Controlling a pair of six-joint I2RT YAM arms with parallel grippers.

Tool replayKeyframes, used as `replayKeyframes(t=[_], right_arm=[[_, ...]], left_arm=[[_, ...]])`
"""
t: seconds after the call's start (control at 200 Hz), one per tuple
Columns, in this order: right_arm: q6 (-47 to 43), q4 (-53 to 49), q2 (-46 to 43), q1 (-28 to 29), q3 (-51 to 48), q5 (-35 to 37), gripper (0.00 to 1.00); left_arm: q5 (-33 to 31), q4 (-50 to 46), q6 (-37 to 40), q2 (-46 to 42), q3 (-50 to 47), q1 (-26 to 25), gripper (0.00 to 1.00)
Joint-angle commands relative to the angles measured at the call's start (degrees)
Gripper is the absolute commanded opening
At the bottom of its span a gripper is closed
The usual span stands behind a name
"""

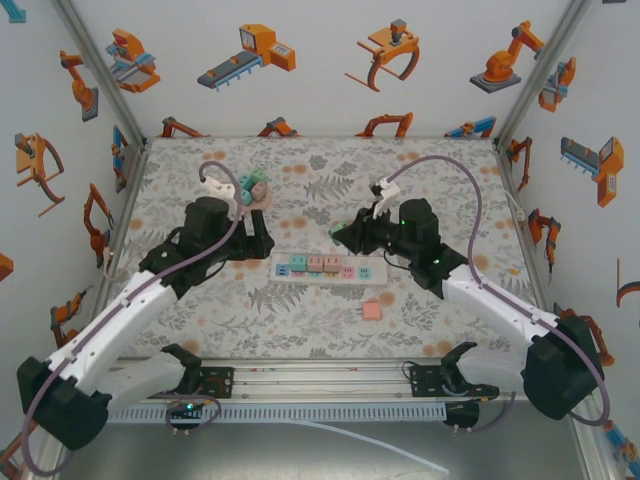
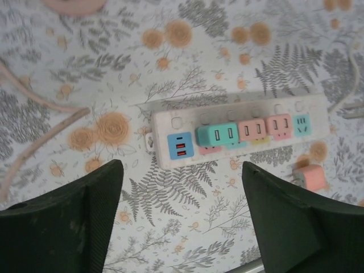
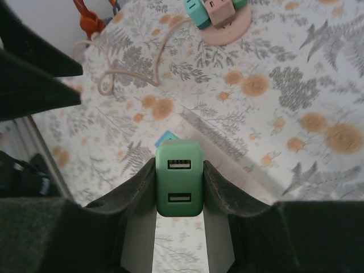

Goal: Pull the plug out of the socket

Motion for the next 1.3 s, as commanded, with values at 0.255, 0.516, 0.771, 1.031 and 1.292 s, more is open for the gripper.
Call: replayKeyframes(t=[0.255, 0.516, 0.771, 1.031, 1.292], right_arm=[[18.8, -3.6, -6.5, 1.6, -5.3, -2.9, 0.00], [17.9, -14.1, -3.7, 7.0, -7.3, -0.2, 0.00], [13.7, -16.0, 3.9, 9.5, -7.3, 3.2, 0.00], [12.2, -16.1, 10.8, 11.0, -6.8, 3.9, 0.05], [11.8, -18.8, 12.3, 11.3, -7.3, 8.1, 0.26]], left_arm=[[29.4, -2.8, 40.2, -17.5, -6.3, -0.7, 0.97], [49.5, -10.8, 57.4, -18.3, -9.3, -1.6, 0.97], [50.1, -12.1, 63.0, -15.4, -9.4, -3.7, 0.97], [50.6, -12.0, 62.8, -14.0, -9.7, -4.5, 0.97], [50.6, -10.2, 62.1, -14.0, -10.5, -4.9, 0.97]])
